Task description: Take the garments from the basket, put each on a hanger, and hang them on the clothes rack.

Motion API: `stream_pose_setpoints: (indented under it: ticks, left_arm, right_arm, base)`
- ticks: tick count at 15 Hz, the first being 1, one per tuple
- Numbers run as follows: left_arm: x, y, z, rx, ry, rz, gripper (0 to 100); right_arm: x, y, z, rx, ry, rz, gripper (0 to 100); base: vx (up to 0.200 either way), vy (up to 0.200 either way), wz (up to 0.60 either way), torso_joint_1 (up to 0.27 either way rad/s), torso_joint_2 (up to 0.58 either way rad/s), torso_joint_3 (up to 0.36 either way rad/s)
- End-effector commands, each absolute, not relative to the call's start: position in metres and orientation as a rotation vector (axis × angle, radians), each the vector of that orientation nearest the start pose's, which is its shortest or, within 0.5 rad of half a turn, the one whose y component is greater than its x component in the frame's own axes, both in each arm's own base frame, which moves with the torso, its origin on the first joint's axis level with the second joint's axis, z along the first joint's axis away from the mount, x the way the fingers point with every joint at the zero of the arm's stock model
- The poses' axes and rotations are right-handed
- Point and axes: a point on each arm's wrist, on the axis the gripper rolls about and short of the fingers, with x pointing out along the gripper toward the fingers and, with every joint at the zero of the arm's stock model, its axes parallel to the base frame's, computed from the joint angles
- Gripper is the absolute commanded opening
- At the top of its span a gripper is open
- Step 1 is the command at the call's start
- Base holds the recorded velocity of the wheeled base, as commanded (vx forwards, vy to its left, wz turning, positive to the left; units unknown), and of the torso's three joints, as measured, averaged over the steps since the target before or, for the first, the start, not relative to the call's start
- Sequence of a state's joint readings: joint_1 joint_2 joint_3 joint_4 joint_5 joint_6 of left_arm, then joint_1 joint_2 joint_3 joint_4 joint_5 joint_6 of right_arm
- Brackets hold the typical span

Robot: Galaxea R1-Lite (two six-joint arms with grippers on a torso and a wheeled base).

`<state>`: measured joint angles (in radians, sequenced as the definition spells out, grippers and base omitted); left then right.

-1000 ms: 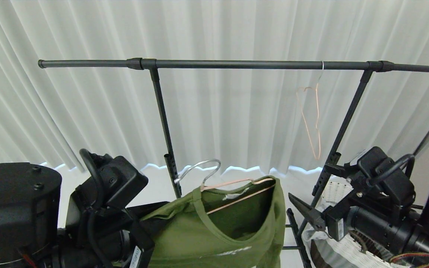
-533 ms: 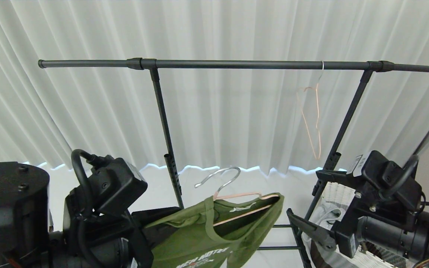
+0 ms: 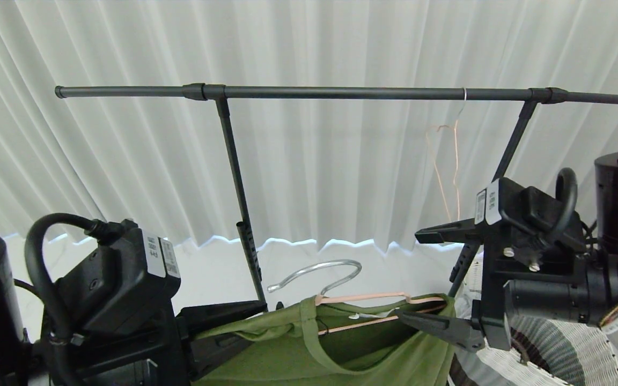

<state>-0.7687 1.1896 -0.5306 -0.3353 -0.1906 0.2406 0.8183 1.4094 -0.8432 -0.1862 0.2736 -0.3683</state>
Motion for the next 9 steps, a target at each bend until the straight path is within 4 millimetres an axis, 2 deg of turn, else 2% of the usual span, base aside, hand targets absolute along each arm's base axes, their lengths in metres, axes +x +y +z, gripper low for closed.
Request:
stream_pose_setpoints:
  ticks: [1, 5, 9]
  left_arm:
    - [0.118, -0.120, 0.201, 0.315, 0.193, -0.990, 0]
    - [0.117, -0.122, 0.203, 0.317, 0.166, -1.001, 0]
    - [0.117, -0.122, 0.203, 0.322, 0.166, -1.005, 0]
  right_arm:
    - [0.162, 0.195, 0.226, -0.450, 0.199, 1.195, 100]
    - [0.163, 0.216, 0.214, -0.483, 0.223, 1.257, 100]
    - [0.165, 0.218, 0.212, -0.505, 0.216, 1.262, 100]
  base:
    - [0.000, 0.000, 0.00, 0.000, 0.00, 0.000]
    - [0.000, 0.000, 0.00, 0.000, 0.00, 0.000]
    - [0.000, 0.000, 0.00, 0.000, 0.00, 0.000]
